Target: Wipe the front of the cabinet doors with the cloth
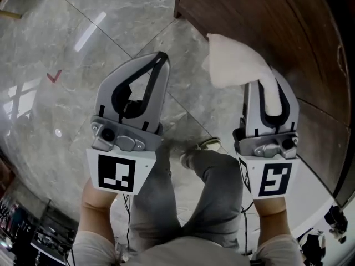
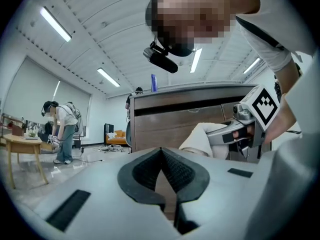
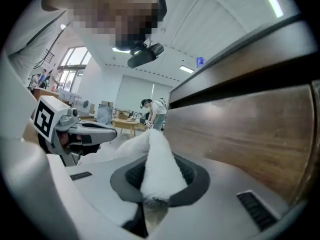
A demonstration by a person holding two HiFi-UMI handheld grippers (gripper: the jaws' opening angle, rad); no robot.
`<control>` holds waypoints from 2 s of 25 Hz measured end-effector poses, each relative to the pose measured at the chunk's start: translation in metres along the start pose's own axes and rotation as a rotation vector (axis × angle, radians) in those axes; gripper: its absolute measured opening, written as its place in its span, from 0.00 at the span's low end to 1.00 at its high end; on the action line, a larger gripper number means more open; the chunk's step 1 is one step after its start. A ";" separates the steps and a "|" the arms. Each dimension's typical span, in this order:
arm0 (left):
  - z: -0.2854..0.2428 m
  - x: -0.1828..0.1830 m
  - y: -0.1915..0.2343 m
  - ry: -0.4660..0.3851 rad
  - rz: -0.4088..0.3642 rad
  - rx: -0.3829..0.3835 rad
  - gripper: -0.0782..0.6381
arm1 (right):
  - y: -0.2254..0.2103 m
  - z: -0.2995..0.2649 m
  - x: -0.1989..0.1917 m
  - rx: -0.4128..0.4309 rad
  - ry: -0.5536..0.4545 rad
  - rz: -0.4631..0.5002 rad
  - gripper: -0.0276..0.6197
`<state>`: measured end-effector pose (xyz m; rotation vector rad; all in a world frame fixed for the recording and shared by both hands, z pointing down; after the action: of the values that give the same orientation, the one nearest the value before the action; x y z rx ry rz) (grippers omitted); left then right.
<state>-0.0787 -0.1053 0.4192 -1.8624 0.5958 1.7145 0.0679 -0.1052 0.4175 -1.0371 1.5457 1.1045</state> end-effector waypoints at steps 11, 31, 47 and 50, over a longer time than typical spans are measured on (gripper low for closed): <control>0.026 0.181 -0.006 0.023 0.036 0.023 0.13 | -0.029 0.060 0.157 -0.004 0.057 -0.027 0.15; 0.051 0.472 -0.016 0.002 0.160 0.109 0.13 | -0.099 0.168 0.425 -0.042 0.080 -0.137 0.15; 0.106 0.745 -0.064 -0.173 0.004 0.036 0.13 | -0.213 0.296 0.640 -0.174 -0.105 -0.313 0.15; 0.124 0.777 -0.061 -0.222 -0.047 0.061 0.13 | -0.235 0.324 0.649 -0.253 -0.135 -0.311 0.15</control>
<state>-0.0593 0.0488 -0.3549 -1.6042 0.5059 1.8197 0.2305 0.0802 -0.3044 -1.2949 1.1120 1.1416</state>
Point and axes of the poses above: the fingertips, and each gripper's own axes: z backward along the fingers, y to its left, x out of its top, the point moved 2 cm from there along z, backward along the fingers, and after that the axes turned 13 degrees about -x, right-handed, at the moved point
